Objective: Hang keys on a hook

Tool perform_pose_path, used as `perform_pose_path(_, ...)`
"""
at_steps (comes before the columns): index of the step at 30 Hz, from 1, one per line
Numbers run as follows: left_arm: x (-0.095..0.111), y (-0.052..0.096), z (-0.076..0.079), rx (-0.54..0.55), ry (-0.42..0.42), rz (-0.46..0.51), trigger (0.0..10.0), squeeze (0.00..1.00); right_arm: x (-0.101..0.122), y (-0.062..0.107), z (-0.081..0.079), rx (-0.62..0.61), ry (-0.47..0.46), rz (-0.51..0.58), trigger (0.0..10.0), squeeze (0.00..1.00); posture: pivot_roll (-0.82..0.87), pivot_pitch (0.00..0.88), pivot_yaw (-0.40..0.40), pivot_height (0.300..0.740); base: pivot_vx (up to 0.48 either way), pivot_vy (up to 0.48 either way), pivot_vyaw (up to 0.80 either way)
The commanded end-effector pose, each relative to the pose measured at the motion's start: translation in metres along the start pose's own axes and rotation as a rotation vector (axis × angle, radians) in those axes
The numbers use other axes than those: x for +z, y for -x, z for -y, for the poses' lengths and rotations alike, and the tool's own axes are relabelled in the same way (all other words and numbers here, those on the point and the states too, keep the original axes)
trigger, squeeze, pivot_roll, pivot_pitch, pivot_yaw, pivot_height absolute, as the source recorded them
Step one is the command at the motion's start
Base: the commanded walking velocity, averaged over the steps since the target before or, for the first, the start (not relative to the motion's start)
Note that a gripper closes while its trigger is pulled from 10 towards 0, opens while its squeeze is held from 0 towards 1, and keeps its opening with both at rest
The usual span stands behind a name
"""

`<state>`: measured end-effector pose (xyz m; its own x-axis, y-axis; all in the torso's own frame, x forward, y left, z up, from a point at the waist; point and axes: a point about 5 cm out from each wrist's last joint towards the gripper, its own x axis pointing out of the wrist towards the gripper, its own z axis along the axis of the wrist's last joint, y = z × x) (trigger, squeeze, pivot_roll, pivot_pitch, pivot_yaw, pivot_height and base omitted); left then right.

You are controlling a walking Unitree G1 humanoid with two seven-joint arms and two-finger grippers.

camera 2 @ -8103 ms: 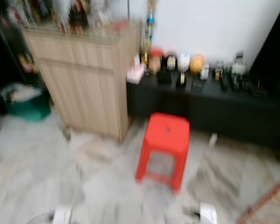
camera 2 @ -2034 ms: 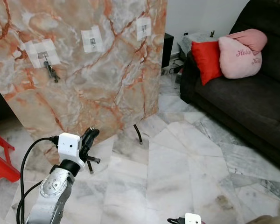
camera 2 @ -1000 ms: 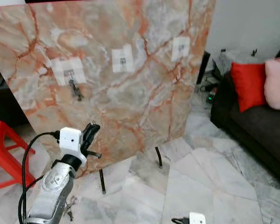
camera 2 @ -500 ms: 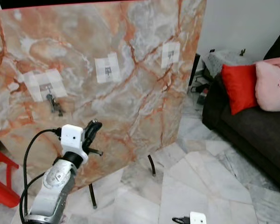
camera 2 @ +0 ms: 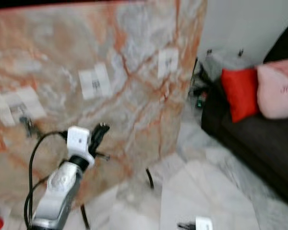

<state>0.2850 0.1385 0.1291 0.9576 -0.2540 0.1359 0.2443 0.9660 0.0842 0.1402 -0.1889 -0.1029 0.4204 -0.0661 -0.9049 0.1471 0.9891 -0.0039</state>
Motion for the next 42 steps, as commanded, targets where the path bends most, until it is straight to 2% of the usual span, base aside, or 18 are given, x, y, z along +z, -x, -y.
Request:
perform_pose_path(1, 0.004, -0.002, -0.001, -0.001, 0.011, 0.013, 10.0, 0.0, -0.001, 0.0, -0.005, 0.014, -0.004, -0.003, 10.0, 0.0, 0.0, 0.0, -0.075, 0.74, 0.319, 0.0, 0.0)
perform_pose_path(16, 0.016, 0.0, 0.001, -0.034, 0.049, 0.07, 10.0, 0.0, -0.001, 0.0, -0.006, 0.015, 0.005, -0.004, 10.0, 0.0, 0.01, 0.0, -0.073, 0.74, 0.064, 0.0, 0.0)
perform_pose_path(20, 0.027, -0.005, 0.004, -0.055, 0.056, 0.114, 10.0, 0.0, -0.001, 0.0, -0.006, 0.014, 0.008, -0.004, 10.0, 0.0, 0.01, 0.0, -0.073, 0.74, 0.0, 0.0, 0.0)
perform_pose_path(29, 0.038, -0.011, 0.007, -0.081, 0.062, 0.152, 10.0, 0.0, 0.0, 0.0, -0.006, 0.014, 0.012, -0.006, 10.0, 0.0, 0.01, 0.0, -0.073, 0.74, 0.0, 0.0, 0.0)
perform_pose_path(36, 0.038, -0.021, 0.014, -0.113, 0.072, 0.152, 10.0, 0.0, 0.0, 0.0, -0.007, 0.015, 0.014, -0.007, 10.0, 0.0, 0.01, 0.0, -0.071, 0.74, 0.0, 0.0, 0.0)
perform_pose_path(42, 0.035, -0.039, 0.018, -0.115, 0.07, 0.149, 10.0, 0.0, 0.0, 0.0, -0.007, 0.014, 0.009, -0.005, 10.0, 0.0, 0.0, 0.0, -0.067, 0.74, 0.0, 0.0, 0.0)
